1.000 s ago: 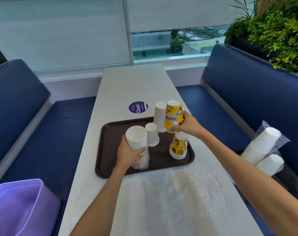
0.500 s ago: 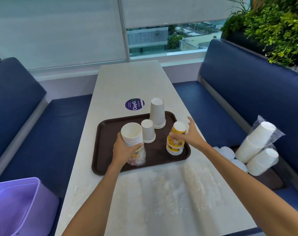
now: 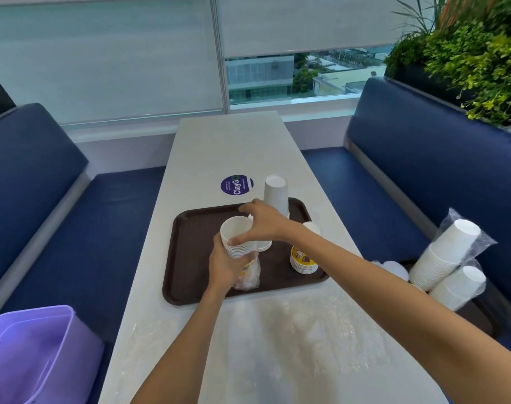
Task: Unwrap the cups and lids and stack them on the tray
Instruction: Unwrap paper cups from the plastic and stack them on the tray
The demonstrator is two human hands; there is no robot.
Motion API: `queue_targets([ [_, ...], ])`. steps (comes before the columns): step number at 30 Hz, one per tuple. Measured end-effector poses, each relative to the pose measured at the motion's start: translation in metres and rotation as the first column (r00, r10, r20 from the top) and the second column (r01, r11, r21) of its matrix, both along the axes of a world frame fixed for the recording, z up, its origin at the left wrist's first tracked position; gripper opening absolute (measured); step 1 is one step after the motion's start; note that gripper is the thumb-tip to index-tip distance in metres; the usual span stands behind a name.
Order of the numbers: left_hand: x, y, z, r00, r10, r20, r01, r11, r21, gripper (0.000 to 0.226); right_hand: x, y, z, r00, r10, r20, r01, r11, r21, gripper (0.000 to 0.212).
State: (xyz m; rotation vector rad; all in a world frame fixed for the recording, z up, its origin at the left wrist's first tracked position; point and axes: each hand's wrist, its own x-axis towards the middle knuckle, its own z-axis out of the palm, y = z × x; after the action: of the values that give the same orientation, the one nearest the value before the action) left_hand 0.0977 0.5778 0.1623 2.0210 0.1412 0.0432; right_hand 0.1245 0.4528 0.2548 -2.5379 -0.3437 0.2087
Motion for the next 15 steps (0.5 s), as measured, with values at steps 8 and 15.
queue_targets([
  [8,0.0,-0.004,-0.002,0.999,-0.022,-0.024,0.023,1.0,0.02,0.082,0.011,0.012,0.002,1.0,0.01,0.011,-0.008,0.984,-0.176,0.067],
  [15,0.0,-0.003,-0.001,0.999,-0.027,-0.022,0.028,1.0,0.013,0.083,0.015,0.011,0.004,1.0,-0.019,-0.01,0.018,0.995,-0.098,0.06],
])
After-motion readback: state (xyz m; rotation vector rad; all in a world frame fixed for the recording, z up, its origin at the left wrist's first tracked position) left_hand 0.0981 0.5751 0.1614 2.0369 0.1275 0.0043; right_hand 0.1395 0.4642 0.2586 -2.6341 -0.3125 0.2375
